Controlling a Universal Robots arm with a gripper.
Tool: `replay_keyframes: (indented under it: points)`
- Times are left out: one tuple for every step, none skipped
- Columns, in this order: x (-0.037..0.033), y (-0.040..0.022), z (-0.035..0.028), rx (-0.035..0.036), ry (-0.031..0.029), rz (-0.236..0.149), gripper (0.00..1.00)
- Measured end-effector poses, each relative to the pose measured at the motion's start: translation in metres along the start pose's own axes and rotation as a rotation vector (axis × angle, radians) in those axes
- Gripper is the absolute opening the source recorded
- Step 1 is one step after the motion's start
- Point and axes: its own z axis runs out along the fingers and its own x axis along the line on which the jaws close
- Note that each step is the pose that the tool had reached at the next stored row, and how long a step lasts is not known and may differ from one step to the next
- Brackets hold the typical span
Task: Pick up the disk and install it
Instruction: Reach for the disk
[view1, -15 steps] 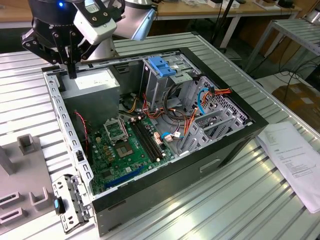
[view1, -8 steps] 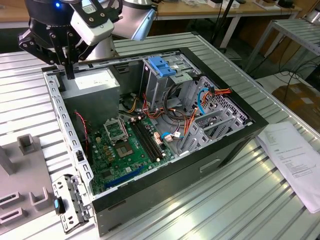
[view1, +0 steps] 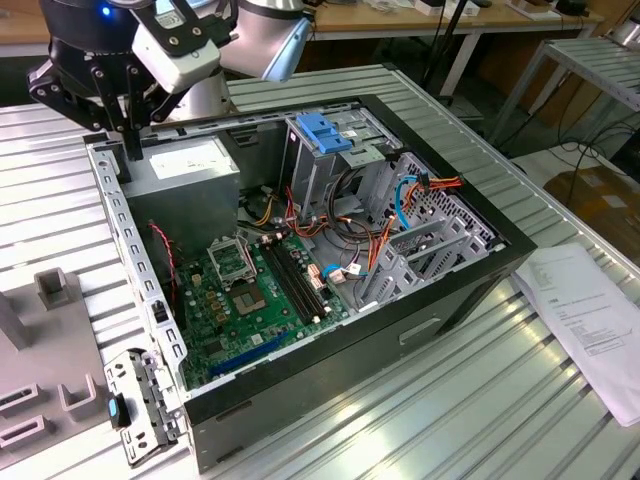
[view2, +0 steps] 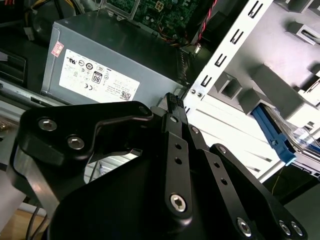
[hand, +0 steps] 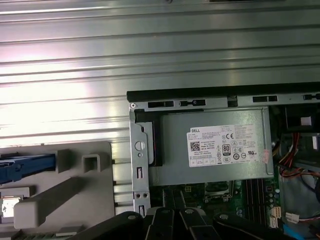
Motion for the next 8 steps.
replay_keyframes:
  points:
    - [0.0007,-0.0001,0.0001,0.0,0.0002,0.0,0.11]
    - [0.0017,-0.0001,0.0002,0.0,0.0004,0.0,0.11]
    - [0.0029,-0.0002,0.0003,0.0,0.0008,0.0,0.11]
    - [0.0036,-0.0003,0.0004,0.0001,0.001,0.0,0.11]
    - [0.0041,-0.0003,0.0005,0.0,0.0011,0.0,0.11]
    - [0.0053,-0.0004,0.0006,0.0001,0.0015,0.0,0.11]
    - [0.0065,-0.0005,0.0007,0.0001,0.0018,0.0,0.11]
    - [0.0079,-0.0006,0.0009,0.0001,0.0022,0.0,0.11]
